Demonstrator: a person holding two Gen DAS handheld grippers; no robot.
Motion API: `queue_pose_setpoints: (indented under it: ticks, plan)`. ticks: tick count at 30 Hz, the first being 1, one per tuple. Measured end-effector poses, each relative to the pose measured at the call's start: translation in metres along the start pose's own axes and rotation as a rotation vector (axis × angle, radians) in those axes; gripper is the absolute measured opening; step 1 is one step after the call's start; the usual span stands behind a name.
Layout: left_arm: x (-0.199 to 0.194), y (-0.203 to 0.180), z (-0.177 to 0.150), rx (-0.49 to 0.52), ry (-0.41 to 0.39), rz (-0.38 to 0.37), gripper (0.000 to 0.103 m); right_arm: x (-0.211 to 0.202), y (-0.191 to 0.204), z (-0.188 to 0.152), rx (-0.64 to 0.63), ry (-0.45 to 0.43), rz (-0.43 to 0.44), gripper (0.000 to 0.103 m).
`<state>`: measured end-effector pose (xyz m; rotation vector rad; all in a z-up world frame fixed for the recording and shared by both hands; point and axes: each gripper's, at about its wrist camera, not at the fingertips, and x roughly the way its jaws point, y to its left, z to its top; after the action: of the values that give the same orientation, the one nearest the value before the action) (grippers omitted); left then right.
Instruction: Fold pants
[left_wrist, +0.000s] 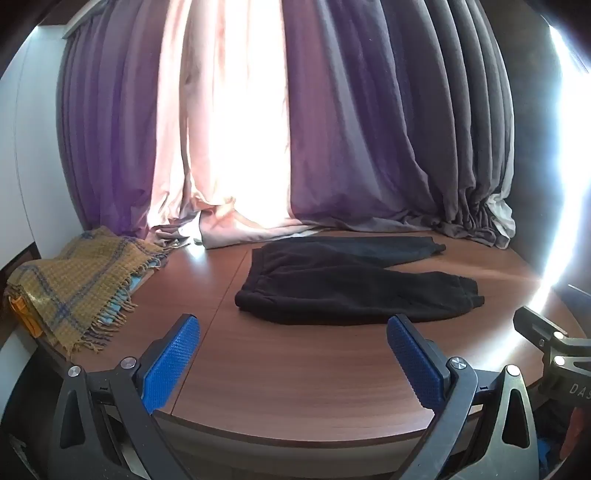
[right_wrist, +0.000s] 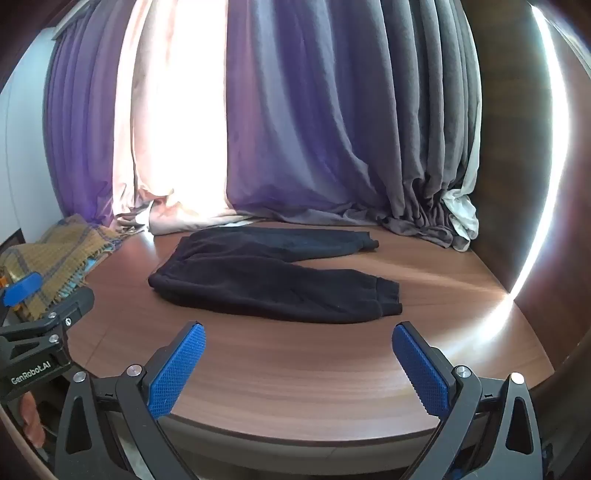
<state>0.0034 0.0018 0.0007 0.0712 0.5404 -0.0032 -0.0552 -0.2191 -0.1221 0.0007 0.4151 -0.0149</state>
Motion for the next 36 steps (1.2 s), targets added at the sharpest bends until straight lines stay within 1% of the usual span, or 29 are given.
queue_pose_setpoints:
  ticks: [1, 2, 3, 6, 9, 10, 14, 16, 36]
  plan:
    - [0.000, 0.001, 0.002, -0.002, -0.002, 0.003, 0.103, 0.000, 0.000, 0.000, -0.001, 0.001, -0.001, 0.103]
    - [0.000, -0.003, 0.001, 0.004, -0.022, 0.010, 0.103, 0.000, 0.000, 0.000, 0.002, 0.001, 0.000, 0.103]
    - [-0.003, -0.002, 0.001, -0.003, -0.037, 0.000, 0.103, 0.000, 0.000, 0.000, 0.004, 0.001, 0.003, 0.103]
    - [-0.015, -0.001, 0.001, -0.016, -0.060, 0.008, 0.103, 0.001, -0.001, 0.000, 0.008, 0.002, 0.008, 0.103]
    - [-0.017, 0.002, 0.003, -0.026, -0.047, -0.008, 0.103, 0.003, -0.002, 0.001, 0.011, 0.003, 0.011, 0.103]
    - [-0.018, 0.003, 0.003, -0.028, -0.048, -0.012, 0.103, -0.006, -0.002, 0.004, 0.004, -0.002, 0.012, 0.103]
    - [-0.020, 0.006, 0.003, -0.027, -0.050, -0.019, 0.103, -0.006, -0.002, 0.008, 0.005, -0.003, 0.015, 0.103]
    - [-0.020, 0.008, 0.004, -0.028, -0.047, -0.023, 0.103, -0.011, 0.000, 0.007, -0.001, -0.017, 0.014, 0.103]
    - [-0.023, 0.002, 0.012, -0.016, -0.061, -0.054, 0.103, -0.015, -0.001, 0.007, 0.003, -0.038, 0.020, 0.103]
